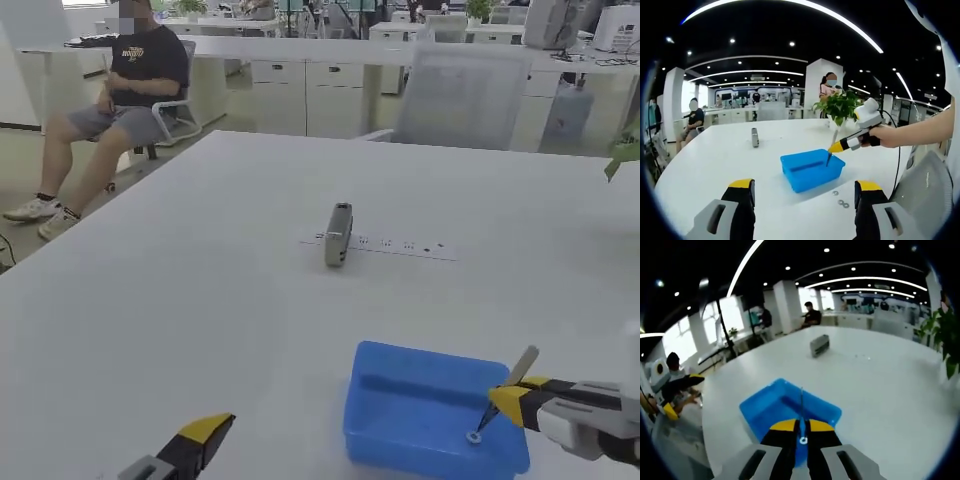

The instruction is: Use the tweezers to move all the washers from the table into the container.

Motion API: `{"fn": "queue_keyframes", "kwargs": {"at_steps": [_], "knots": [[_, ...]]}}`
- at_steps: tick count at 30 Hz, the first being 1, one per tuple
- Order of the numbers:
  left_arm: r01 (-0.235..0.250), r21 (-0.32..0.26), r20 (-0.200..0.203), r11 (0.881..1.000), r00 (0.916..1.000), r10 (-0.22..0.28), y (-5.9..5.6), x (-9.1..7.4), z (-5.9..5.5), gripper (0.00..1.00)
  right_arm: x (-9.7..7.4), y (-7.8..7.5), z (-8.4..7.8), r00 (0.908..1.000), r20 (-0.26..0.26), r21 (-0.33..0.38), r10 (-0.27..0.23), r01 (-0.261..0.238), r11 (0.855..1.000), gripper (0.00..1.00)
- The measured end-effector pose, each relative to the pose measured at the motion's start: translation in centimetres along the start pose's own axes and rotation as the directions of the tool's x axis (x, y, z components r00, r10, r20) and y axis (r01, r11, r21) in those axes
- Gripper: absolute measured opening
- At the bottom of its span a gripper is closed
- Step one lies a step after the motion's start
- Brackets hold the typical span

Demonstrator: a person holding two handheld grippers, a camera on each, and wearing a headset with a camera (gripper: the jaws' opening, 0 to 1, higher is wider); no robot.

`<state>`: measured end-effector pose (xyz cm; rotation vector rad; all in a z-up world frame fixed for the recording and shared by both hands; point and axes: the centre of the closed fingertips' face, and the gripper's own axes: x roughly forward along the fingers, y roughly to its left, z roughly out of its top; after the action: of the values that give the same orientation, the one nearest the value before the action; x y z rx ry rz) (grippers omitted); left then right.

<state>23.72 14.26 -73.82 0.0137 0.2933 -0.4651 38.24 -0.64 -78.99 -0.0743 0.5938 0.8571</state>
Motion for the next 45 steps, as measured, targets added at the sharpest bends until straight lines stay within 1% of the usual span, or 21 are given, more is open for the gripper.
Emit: {"fn": "queue_keyframes", "kwargs": {"at_steps": [6, 9, 17, 21, 23, 26, 31, 33, 36, 38, 40, 43, 45], "knots": [[0.002, 0.004, -0.008, 1.0, 1.0, -0.002, 0.0, 0.0, -0.1, 0.83, -0.2, 0.0, 0.3, 0.9999, 0.011, 0.006, -0.002, 0.002, 1.0, 0.03], [0.004, 0.005, -0.012, 1.0, 0.9999, -0.004, -0.1, 0.0, -0.2, 0.82, -0.6, 0.5, 0.6, 0.9997, 0.025, 0.01, 0.004, -0.004, 1.0, 0.03], [0.01, 0.011, -0.025, 1.0, 0.9997, -0.009, -0.2, 0.1, -0.4, 0.82, -2.5, 2.6, 1.8, 0.9976, 0.064, -0.003, 0.027, -0.027, 1.0, 0.03], [0.011, 0.015, -0.034, 1.0, 0.9994, -0.011, -0.2, 0.1, -0.6, 0.81, -3.4, 3.3, 1.9, 0.9966, 0.074, 0.005, 0.035, -0.036, 0.999, 0.03], [0.013, 0.015, -0.035, 1.0, 0.9993, -0.012, -0.3, 0.1, -0.6, 0.81, -4.3, 3.9, 2.0, 0.9955, 0.085, 0.013, 0.042, -0.043, 0.999, 0.03], [0.015, 0.015, -0.038, 1.0, 0.9992, -0.014, -0.3, 0.2, -0.6, 0.81, -5.1, 4.5, 1.7, 0.9954, 0.083, 0.014, 0.047, -0.049, 0.999, 0.03], [0.022, 0.018, -0.046, 1.0, 0.9987, -0.022, -0.4, 0.2, -0.8, 0.8, -6.4, 5.4, 0.5, 0.9954, 0.075, 0.052, 0.06, -0.064, 0.997, 0.03], [0.024, 0.02, -0.049, 1.0, 0.9985, -0.023, -0.4, 0.2, -0.8, 0.8, -6.8, 5.9, -0.2, 0.9958, 0.064, 0.06, 0.065, -0.069, 0.996, 0.03], [0.027, 0.02, -0.051, 0.999, 0.9984, -0.026, -0.5, 0.2, -0.9, 0.8, -7.3, 6.6, -2.1, 0.9968, 0.022, 0.079, 0.077, -0.079, 0.994, 0.03], [0.027, 0.023, -0.052, 0.999, 0.9983, -0.026, -0.5, 0.2, -0.9, 0.8, -7.4, 7.2, -3.3, 0.9953, 0.003, 0.11, 0.097, -0.097, 0.989, 0.03], [0.03, 0.022, -0.054, 0.999, 0.9982, -0.028, -0.6, 0.2, -0.9, 0.79, -7.5, 7.5, -4.1, 0.9946, -0.013, 0.12, 0.103, -0.101, 0.988, 0.03], [0.028, 0.026, -0.058, 0.999, 0.998, -0.026, -0.5, 0.2, -1.0, 0.79, -7.6, 8.3, -5.7, 0.9916, -0.053, 0.132, 0.118, -0.11, 0.985, 0.03], [0.029, 0.025, -0.058, 0.999, 0.9979, -0.027, -0.5, 0.2, -1.0, 0.79, -7.6, 8.8, -6.9, 0.9878, -0.091, 0.129, 0.126, -0.114, 0.985, 0.03]]}}
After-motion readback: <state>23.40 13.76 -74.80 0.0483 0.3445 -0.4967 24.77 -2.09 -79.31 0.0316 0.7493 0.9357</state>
